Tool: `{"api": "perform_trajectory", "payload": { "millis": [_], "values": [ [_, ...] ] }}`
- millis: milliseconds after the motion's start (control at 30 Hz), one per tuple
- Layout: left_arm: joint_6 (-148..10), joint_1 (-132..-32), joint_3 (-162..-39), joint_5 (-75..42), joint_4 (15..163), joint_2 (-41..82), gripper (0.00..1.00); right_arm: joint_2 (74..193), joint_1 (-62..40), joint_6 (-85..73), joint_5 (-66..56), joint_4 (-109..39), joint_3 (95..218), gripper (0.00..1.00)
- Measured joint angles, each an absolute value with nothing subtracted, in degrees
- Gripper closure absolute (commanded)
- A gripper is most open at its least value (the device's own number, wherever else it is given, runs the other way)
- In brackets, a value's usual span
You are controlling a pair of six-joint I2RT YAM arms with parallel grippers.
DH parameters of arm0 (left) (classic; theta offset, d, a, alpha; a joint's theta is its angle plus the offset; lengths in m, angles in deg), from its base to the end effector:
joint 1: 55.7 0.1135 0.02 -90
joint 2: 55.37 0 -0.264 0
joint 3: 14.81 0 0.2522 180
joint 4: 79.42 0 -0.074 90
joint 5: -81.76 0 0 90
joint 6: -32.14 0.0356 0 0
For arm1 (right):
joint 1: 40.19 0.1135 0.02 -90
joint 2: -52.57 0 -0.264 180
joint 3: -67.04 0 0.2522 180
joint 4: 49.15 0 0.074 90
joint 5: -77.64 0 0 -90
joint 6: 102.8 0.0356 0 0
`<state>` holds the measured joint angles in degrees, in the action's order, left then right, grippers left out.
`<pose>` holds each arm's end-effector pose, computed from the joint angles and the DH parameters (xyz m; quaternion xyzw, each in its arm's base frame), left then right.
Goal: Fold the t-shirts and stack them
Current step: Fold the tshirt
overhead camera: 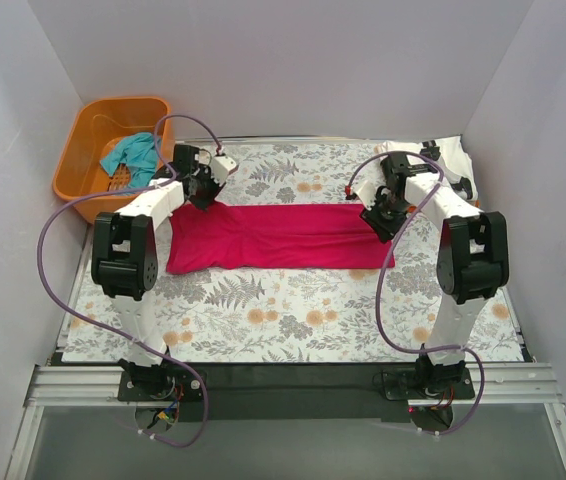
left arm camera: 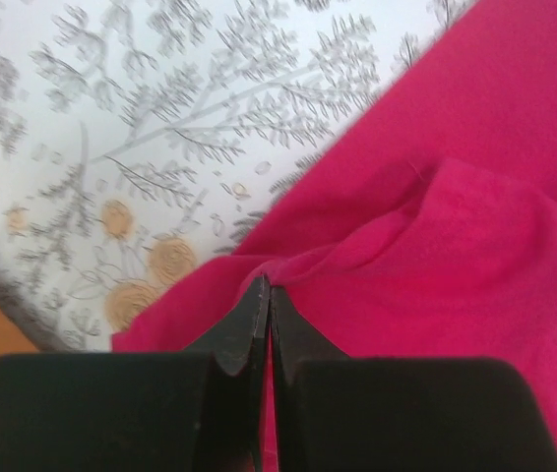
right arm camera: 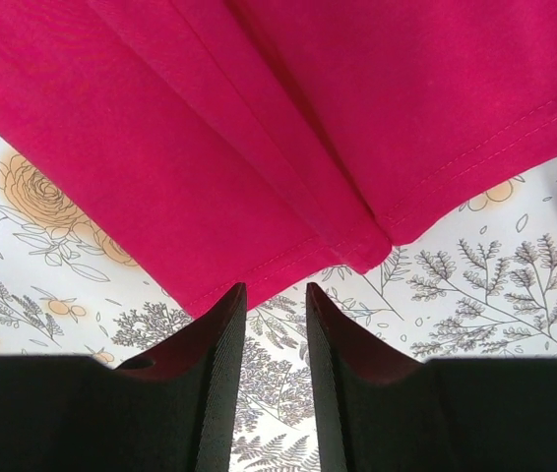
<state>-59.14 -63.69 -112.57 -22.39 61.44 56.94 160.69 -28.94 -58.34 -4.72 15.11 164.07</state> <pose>0.4232 -0.0682 0.2069 0.0935 0.9391 -0.1416 0.2987 0.3691 0.0782 0.2102 -0.4781 0.8665 0.0256 0.1410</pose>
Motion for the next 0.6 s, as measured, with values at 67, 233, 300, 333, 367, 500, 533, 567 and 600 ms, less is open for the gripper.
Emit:
{"api": "perform_trajectory", "payload": {
  "millis": [67, 233, 300, 333, 367, 500, 533, 567, 600],
  "values": [
    [-58.94, -63.69, -110.65, -22.35, 61.30, 56.94, 1.00, 161.17, -28.94, -57.97, -4.76, 15.11, 164.07, 0.69],
    [-58.94, -63.69, -107.66, -22.24, 61.28, 56.94, 1.00, 162.98, -28.94, -57.49, -4.92, 15.04, 163.65, 0.69],
    [-59.11, -63.69, -107.09, -22.33, 61.79, 56.79, 1.00, 163.75, -28.94, -57.16, -4.92, 15.07, 163.19, 0.69],
    [-59.14, -63.69, -106.78, -22.37, 61.98, 56.61, 1.00, 163.97, -28.94, -56.98, -4.90, 15.09, 162.97, 0.69],
    [-59.14, -63.69, -106.45, -22.50, 62.22, 56.37, 1.00, 164.05, -28.94, -56.77, -4.87, 15.11, 162.78, 0.69],
    [-58.90, -63.69, -102.87, -23.71, 63.64, 53.44, 1.00, 164.05, -28.94, -56.44, -4.92, 15.11, 162.73, 0.69],
    [-58.85, -63.69, -101.47, -24.06, 63.56, 52.15, 1.00, 164.05, -28.94, -56.44, -4.92, 15.11, 162.73, 0.69],
    [-58.77, -63.69, -100.18, -24.38, 63.45, 50.69, 1.00, 164.05, -28.94, -56.44, -4.92, 15.11, 162.73, 0.69],
    [-58.46, -63.69, -98.98, -24.84, 63.40, 49.09, 1.00, 164.05, -28.94, -56.44, -4.92, 15.09, 162.73, 0.69]
  ]
}}
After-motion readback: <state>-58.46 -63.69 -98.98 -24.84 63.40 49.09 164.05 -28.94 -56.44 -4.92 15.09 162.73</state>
